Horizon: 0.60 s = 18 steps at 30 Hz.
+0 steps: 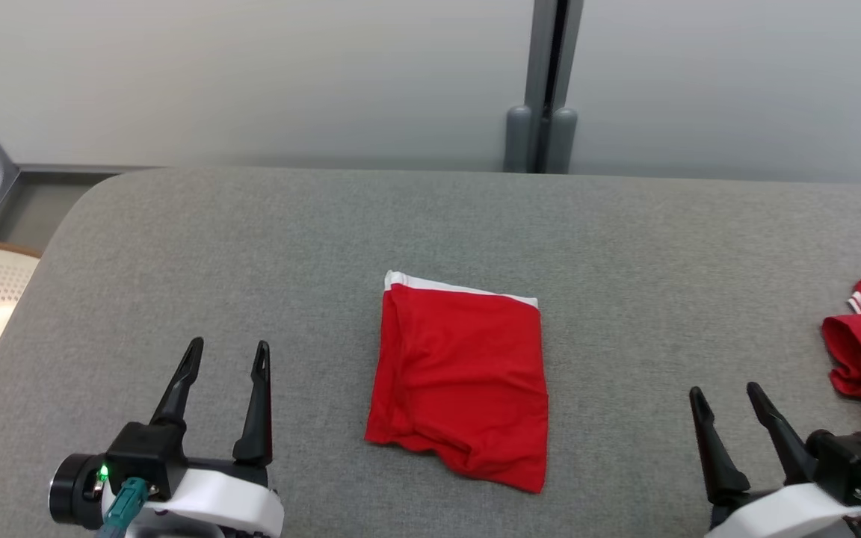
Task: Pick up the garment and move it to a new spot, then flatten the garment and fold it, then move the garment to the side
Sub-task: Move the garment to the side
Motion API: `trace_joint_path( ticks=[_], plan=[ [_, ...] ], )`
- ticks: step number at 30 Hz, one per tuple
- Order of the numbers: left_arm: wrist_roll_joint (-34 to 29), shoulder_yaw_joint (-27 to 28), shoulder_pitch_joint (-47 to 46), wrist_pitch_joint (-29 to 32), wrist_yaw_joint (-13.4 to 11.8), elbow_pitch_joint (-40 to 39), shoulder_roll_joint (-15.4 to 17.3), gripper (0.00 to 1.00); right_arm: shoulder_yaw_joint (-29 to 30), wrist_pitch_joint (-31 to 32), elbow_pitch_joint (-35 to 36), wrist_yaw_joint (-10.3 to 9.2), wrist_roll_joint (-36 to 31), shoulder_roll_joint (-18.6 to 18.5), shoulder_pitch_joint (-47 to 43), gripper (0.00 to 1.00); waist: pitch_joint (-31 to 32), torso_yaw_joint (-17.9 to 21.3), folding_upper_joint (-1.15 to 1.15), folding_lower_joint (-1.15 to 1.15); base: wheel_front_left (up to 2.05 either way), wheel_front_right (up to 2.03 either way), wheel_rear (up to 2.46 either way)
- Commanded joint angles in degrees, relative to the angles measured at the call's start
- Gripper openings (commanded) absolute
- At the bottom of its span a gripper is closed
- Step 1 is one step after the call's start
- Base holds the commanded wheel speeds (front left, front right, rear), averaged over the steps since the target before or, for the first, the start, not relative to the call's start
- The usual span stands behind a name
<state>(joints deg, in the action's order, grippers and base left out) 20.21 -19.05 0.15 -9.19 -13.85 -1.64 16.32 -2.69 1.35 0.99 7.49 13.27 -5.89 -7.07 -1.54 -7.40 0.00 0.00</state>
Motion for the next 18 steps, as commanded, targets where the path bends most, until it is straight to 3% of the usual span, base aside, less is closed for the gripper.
trace_joint_path(
  ticks=[1,8,18],
  plan=[
    [-0.12,-0.14,-2.09,-0.71,0.43,0.05,-0.4,1.0,-1.27,-0.33,-2.24,0.0,0.25,-0.14,2.36,1.0,-2.94,-3.07,0.0,0.0,0.0,0.0,0.0],
    [0.51,-0.6,-7.1,-3.23,1.7,2.03,-2.84,1.0,-7.62,-3.57,-15.08,0.0,3.32,0.86,11.91,1.0,-8.18,-7.46,0.0,0.0,0.0,0.0,0.0],
    [0.91,0.7,-9.61,-5.55,2.69,3.78,-4.89,1.0,-12.87,-5.76,-32.14,0.01,10.44,2.64,20.26,1.0,-10.9,-9.75,0.0,0.0,0.0,0.0,0.0]
  ],
)
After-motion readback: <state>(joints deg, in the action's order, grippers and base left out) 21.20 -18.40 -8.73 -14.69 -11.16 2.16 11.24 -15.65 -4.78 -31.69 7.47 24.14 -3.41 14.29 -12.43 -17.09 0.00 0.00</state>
